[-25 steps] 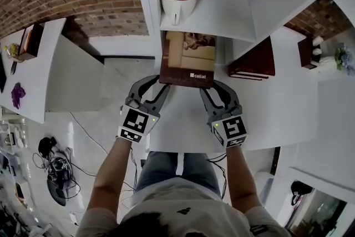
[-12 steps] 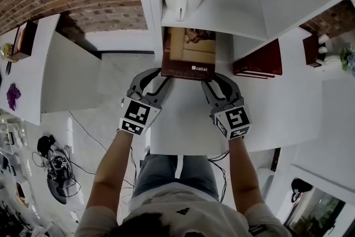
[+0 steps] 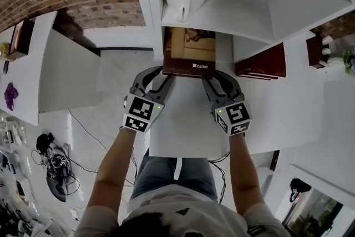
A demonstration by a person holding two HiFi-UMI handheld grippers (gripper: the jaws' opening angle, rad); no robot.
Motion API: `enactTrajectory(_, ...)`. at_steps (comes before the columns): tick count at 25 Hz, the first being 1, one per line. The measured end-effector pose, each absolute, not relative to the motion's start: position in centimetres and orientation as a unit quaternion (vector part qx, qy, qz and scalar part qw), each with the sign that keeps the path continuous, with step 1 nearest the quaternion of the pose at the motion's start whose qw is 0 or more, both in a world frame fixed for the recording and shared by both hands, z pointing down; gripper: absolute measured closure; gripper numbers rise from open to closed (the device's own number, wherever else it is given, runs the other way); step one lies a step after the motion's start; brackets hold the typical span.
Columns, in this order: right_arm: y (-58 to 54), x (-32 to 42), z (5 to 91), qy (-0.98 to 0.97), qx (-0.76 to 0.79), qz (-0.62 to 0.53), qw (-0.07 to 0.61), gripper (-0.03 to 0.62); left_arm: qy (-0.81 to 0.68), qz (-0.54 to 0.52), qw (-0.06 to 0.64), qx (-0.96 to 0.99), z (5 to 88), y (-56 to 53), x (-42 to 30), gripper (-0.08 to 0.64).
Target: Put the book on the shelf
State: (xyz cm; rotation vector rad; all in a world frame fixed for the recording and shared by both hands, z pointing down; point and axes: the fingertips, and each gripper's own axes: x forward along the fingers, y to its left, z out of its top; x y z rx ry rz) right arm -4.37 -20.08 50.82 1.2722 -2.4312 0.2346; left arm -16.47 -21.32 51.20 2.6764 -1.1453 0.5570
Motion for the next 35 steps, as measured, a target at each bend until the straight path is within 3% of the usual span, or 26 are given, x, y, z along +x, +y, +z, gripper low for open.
enactTrajectory(35,-24.8,-4.3,53.9,-0.835,0.48,0.12,0.242,0.449,-0.408,0.244,0.122,0.872,54.1,-25.9,-16.5,0.42)
